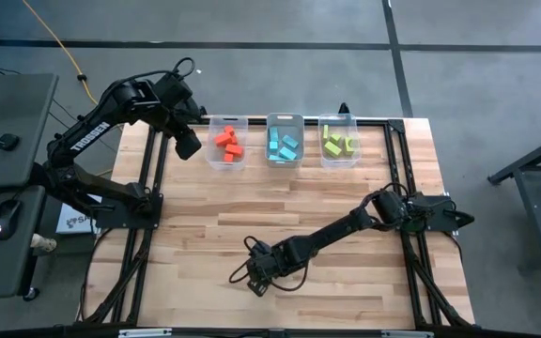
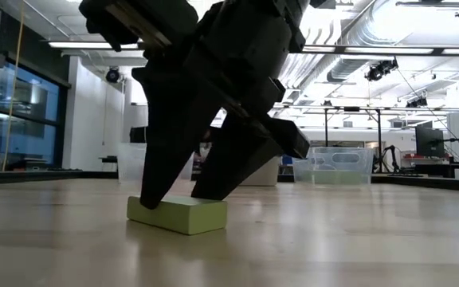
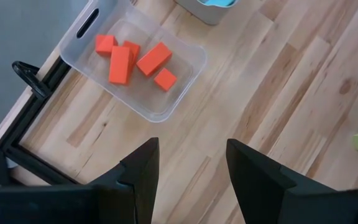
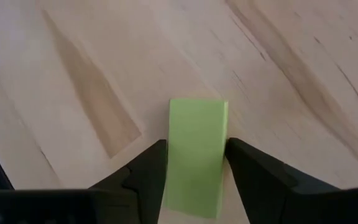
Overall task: Sort & place blocks by color
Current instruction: Put the green block into the right transparent bin
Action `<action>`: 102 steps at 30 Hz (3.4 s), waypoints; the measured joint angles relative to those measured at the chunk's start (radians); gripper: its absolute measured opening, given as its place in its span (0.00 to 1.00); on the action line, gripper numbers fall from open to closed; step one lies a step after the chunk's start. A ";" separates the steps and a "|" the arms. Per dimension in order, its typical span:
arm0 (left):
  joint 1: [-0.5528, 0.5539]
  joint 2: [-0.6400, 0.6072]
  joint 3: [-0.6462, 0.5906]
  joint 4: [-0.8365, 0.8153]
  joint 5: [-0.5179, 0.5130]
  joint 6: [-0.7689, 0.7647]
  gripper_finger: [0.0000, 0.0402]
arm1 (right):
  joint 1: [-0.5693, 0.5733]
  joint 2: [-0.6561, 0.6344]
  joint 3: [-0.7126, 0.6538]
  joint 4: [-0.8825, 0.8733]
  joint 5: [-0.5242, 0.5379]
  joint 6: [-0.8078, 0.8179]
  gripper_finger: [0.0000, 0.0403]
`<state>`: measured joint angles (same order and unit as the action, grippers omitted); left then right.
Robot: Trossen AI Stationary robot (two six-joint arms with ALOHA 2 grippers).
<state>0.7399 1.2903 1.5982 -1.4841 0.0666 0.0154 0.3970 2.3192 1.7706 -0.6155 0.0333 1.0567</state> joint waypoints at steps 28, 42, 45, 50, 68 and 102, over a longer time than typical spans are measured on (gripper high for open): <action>0.000 0.000 0.000 0.015 0.000 0.028 0.40 | -0.022 0.000 -0.002 -0.049 -0.019 0.097 0.48; 0.000 0.000 0.000 0.015 0.000 0.032 0.40 | -0.029 -0.001 -0.002 -0.076 -0.059 0.157 0.45; 0.000 0.000 0.000 0.015 0.000 0.033 0.40 | -0.032 -0.007 -0.002 -0.079 -0.073 0.182 0.45; 0.000 0.000 0.000 0.015 0.000 0.033 0.40 | -0.039 -0.014 -0.002 -0.091 -0.083 0.203 0.42; 0.000 0.000 0.000 0.015 0.000 0.041 0.40 | -0.053 -0.024 -0.003 -0.316 -0.071 0.226 0.32; 0.000 0.000 0.000 0.016 0.000 0.042 0.40 | -0.059 -0.087 -0.011 -0.321 0.027 0.155 0.24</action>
<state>0.7395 1.2903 1.5982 -1.4685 0.0668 0.0574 0.3382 2.2318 1.7599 -0.9361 0.0599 1.2118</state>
